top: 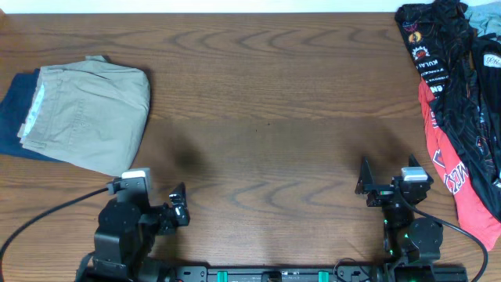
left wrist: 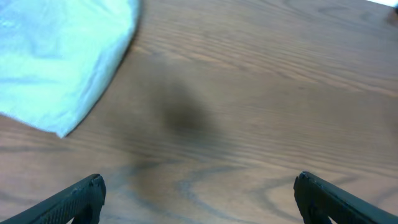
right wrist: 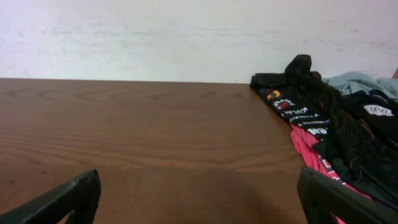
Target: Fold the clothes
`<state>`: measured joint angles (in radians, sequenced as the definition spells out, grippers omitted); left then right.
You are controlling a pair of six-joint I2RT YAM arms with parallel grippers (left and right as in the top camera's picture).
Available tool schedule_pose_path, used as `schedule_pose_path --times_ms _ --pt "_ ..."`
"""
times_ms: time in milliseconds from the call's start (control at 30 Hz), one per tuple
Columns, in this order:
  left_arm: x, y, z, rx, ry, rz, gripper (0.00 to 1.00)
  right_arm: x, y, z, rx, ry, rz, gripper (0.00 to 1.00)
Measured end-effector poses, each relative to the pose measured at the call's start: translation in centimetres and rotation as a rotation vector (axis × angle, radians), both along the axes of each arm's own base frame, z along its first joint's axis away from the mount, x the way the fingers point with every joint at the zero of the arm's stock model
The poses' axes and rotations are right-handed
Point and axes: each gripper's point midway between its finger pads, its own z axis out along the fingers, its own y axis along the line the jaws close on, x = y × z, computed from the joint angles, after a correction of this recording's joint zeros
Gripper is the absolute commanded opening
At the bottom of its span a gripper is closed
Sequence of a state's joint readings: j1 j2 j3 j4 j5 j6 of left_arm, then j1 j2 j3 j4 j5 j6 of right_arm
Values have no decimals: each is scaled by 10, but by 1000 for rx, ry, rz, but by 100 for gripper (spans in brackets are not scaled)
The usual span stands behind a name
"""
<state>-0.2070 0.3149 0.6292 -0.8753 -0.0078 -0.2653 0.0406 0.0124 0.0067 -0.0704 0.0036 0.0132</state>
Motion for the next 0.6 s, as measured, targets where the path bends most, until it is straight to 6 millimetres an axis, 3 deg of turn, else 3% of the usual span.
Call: schedule_pose_path --times_ms 167,367,500,600 --pt "6 9 -30 -8 -45 53 98 0 0 0 0 0 0 99" --pt "28 17 -59 -30 -192 108 98 0 0 0 0 0 0 99" --pt "45 17 -57 -43 -298 116 98 0 0 0 0 -1 0 99" --pt "58 16 -33 -34 -445 102 98 0 0 0 0 0 0 99"
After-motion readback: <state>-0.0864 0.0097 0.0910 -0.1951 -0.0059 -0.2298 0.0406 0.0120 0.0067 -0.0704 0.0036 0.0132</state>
